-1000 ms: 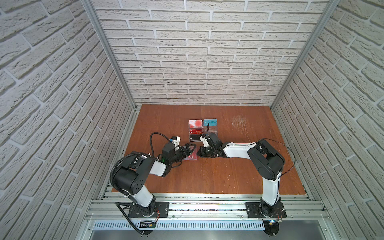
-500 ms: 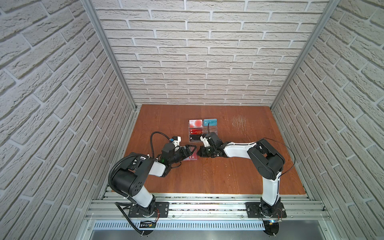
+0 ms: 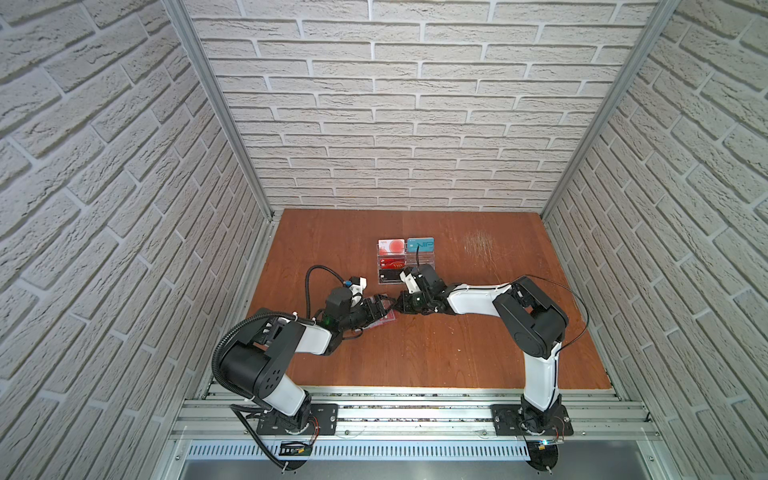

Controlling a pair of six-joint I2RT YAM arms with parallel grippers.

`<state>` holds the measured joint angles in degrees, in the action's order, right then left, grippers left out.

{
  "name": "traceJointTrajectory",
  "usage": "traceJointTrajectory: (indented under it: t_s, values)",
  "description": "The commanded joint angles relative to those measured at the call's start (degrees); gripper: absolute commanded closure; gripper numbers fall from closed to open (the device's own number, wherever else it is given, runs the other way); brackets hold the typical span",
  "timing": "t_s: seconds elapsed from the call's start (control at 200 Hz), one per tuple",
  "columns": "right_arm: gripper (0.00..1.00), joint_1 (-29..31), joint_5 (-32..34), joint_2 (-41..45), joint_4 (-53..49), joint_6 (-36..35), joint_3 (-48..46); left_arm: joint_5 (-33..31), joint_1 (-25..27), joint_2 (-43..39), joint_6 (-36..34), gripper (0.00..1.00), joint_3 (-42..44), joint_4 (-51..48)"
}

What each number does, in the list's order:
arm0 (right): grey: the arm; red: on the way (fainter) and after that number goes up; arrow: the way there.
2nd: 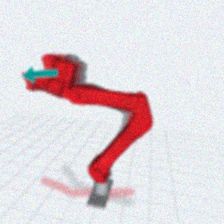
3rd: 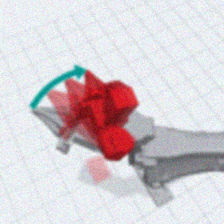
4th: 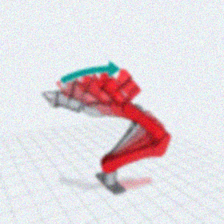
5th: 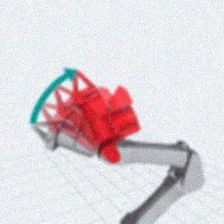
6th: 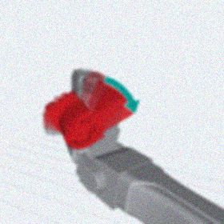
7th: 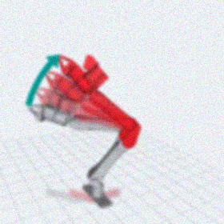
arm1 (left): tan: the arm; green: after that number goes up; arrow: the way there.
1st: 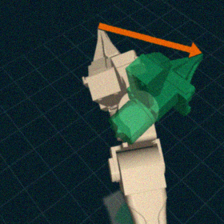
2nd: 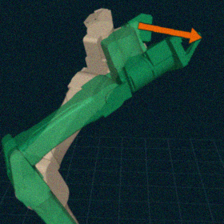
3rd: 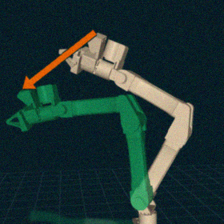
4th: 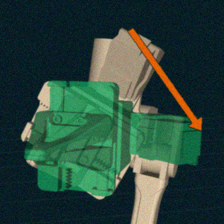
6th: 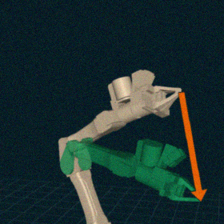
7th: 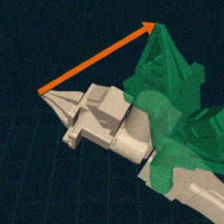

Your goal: Take the credit cards out of the card holder

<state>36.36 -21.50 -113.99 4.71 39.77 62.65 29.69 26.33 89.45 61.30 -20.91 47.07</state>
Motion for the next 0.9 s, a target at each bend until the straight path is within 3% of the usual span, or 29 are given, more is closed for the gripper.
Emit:
traceJointTrajectory:
  t_s: [0.0,0.435,0.89]
  values:
    - [0.87,0.3,0.1,-2.3,-2.2,0.4,-2.0,-0.5,0.5,-0.4,0.1,0.08,0.8,3.1]
    - [0.88,0.2,-1.2,-1.9,-0.2,1.3,-2.9,-6.8,-0.2,0.6,6.9,0.07,1.6,6.1]
    - [0.89,0.0,-2.4,-0.6,2.5,2.6,-4.5,-4.6,-1.2,7.4,8.8,0.07,-3.1,8.7]
